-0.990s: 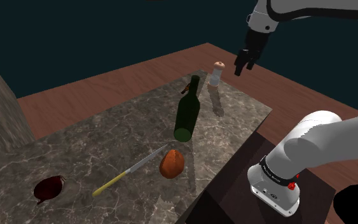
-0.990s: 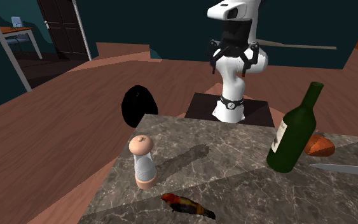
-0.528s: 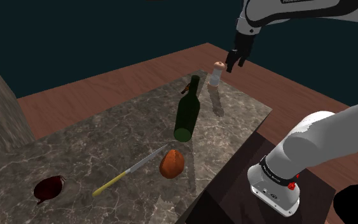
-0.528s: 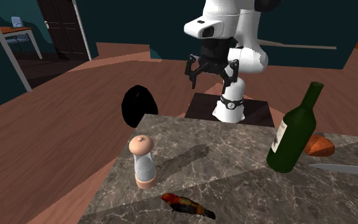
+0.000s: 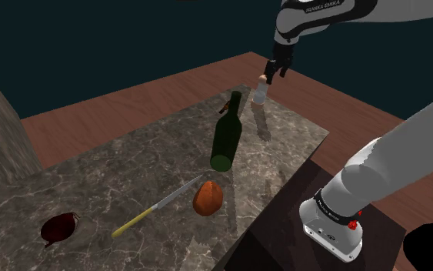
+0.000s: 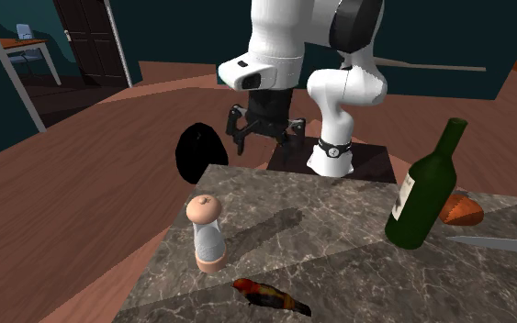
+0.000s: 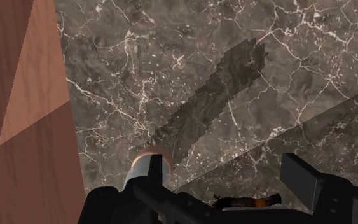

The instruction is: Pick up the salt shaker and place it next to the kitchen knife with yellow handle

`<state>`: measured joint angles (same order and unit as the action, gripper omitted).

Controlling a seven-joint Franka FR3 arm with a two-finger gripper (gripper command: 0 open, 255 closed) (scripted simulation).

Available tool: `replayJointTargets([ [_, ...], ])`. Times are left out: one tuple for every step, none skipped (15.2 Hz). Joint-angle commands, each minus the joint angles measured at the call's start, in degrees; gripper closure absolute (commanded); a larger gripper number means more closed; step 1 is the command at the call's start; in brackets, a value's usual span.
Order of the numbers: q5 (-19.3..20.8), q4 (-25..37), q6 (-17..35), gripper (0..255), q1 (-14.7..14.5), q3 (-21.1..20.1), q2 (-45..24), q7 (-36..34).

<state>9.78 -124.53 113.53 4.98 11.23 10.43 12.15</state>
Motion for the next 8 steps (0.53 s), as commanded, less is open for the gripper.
replayJointTargets([
  [0.18,3.61,0.81,0,0.43,0.72,-4.16,0.95],
  [0.20,5.29,1.34,0,0.66,1.05,-6.27,1.39],
  [0.18,7.05,1.82,0,0.90,1.36,-8.39,1.83],
  [0.12,8.87,2.23,0,1.16,1.65,-10.51,2.28],
  [0.03,10.77,2.58,0,1.44,1.92,-12.64,2.73],
  [-0.09,12.74,2.86,0,1.73,2.18,-14.77,3.18],
  [-0.23,14.79,3.08,0,2.04,2.41,-16.92,3.64],
  [-0.40,16.93,3.23,0,2.38,2.62,-19.09,4.10],
])
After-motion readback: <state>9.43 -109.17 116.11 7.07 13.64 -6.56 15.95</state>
